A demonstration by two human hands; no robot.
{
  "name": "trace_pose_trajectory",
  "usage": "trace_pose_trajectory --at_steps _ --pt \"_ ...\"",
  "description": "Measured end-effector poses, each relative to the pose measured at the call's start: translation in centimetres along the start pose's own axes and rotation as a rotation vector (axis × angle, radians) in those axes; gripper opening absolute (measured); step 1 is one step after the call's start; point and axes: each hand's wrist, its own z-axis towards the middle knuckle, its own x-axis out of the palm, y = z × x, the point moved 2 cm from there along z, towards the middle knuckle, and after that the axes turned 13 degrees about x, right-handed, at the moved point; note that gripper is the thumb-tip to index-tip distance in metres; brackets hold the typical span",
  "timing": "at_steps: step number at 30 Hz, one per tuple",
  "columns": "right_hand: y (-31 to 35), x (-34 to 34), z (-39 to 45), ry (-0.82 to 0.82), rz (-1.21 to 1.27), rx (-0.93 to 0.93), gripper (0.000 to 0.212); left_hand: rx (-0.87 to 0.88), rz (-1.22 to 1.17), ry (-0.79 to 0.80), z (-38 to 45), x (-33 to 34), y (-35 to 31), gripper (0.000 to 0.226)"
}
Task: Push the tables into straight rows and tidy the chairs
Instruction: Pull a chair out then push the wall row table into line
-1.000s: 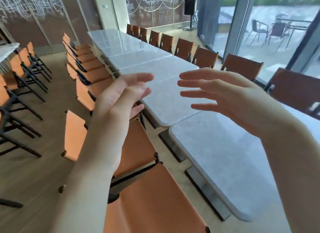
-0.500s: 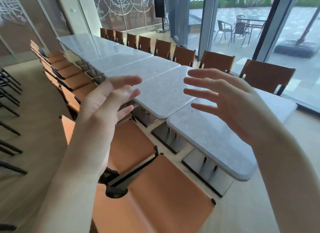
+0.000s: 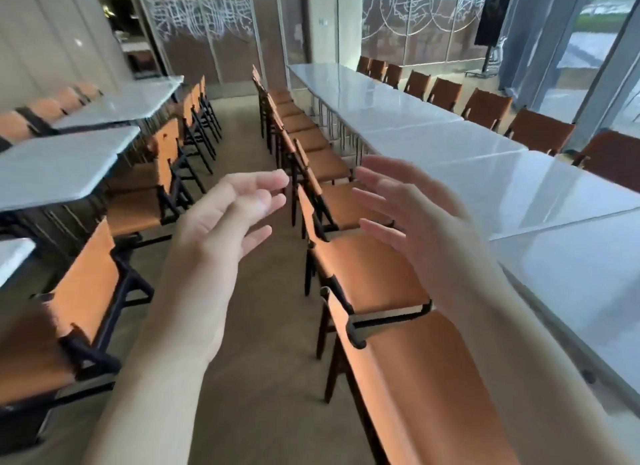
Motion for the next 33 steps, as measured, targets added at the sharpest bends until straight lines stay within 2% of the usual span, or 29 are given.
trace_pose_trajectory --at_steps 3,10,16,22,25,29,33 --pt "0.3 5.0 0.1 0.102 -0.034 -0.025 0.039 -0.010 0.061 -0.084 -1.7 -4.7 -1.0 0.030" --pt "1.0 17.4 0.3 0.393 -0.081 -0.047 0.029 -0.108 0.130 -0.300 -5.8 -14.7 -2.0 0.030" --pt "0.8 27.9 1.0 0.631 -0.054 -0.017 0.025 -0.041 0.254 -0.532 -9.0 -21.8 -3.2 0.029" --pt "-1.3 35.7 4.2 0.833 -0.039 0.007 0.031 -0.113 0.372 -0.589 -8.6 -26.5 -1.4 0.025" --pt "-1.8 38.4 6.9 0.894 -0.031 0.018 0.031 -0.132 0.402 -0.645 -7.0 -28.9 0.0 0.025" --pt "-2.5 39.8 12.2 0.886 -0.024 0.044 0.033 -0.140 0.379 -0.702 -3.1 -31.9 2.9 0.025" --pt "-3.6 41.1 17.0 0.862 -0.054 0.064 0.028 -0.134 0.398 -0.672 1.8 -33.4 6.7 0.025"
